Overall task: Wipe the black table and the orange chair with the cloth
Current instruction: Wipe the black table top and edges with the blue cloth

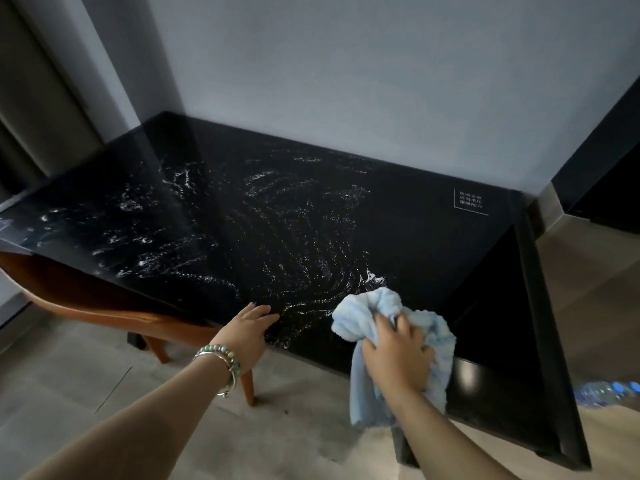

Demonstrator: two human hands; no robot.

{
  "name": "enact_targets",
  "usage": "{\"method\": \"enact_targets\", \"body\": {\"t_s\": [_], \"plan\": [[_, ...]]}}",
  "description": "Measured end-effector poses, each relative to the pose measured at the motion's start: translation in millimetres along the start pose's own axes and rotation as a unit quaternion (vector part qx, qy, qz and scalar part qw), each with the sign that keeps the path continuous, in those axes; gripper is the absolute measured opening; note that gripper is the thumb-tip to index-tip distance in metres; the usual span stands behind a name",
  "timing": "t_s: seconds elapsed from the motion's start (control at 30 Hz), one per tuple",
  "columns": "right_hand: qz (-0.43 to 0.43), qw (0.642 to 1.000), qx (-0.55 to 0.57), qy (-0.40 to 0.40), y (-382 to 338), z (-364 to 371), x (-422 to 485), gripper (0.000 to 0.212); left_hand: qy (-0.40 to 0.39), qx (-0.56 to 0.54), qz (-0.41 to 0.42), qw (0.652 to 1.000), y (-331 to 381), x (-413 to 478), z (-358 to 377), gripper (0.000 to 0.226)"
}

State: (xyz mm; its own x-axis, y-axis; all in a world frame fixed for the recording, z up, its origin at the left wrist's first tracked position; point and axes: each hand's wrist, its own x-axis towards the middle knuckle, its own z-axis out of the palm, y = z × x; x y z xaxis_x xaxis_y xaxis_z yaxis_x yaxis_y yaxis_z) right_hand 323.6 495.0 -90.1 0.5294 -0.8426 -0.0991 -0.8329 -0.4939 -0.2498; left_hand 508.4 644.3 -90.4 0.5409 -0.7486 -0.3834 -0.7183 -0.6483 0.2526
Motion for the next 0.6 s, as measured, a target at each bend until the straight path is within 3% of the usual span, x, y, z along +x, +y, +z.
{"method": "enact_targets", "body": {"t_s": [0.1,0.17,0.2,0.23,0.33,0.43,0.53,0.6], "plan": [[-0.1,0.995,0.009,0.023,-37.4,13.6,-35.7,0.048,-0.016,0.016,0.04,0.999,-12.2,5.4,6.1,0.057],[-0.19,0.981,-0.031,-0.015,-54.0,24.0,-52.5,0.048,-0.022,0.018,0.055,0.998,-17.6,6.3,6.1,0.055],[-0.187,0.982,-0.029,-0.011,-53.5,22.7,-51.7,0.044,-0.022,0.008,0.055,0.998,-18.6,5.6,3.6,0.055],[-0.157,0.987,-0.021,0.013,-49.4,20.1,-43.3,0.042,-0.022,-0.005,0.056,0.998,-19.4,5.0,1.9,0.058],[0.066,0.997,0.006,0.042,-22.3,6.0,-29.3,0.041,-0.027,-0.019,0.073,0.997,-19.4,2.3,-2.9,0.062],[0.119,0.993,-0.007,0.026,-37.6,6.9,-37.9,0.041,-0.05,-0.008,0.082,0.995,-22.3,3.4,-1.3,0.063],[-0.061,0.997,-0.022,0.036,-83.7,29.2,-59.0,0.04,-0.048,0.02,0.102,0.993,-24.1,7.0,-1.1,0.058],[-0.111,0.994,0.007,0.019,-90.3,28.0,-55.7,0.051,-0.059,0.023,0.102,0.993,-26.5,7.3,-3.4,0.057]]}}
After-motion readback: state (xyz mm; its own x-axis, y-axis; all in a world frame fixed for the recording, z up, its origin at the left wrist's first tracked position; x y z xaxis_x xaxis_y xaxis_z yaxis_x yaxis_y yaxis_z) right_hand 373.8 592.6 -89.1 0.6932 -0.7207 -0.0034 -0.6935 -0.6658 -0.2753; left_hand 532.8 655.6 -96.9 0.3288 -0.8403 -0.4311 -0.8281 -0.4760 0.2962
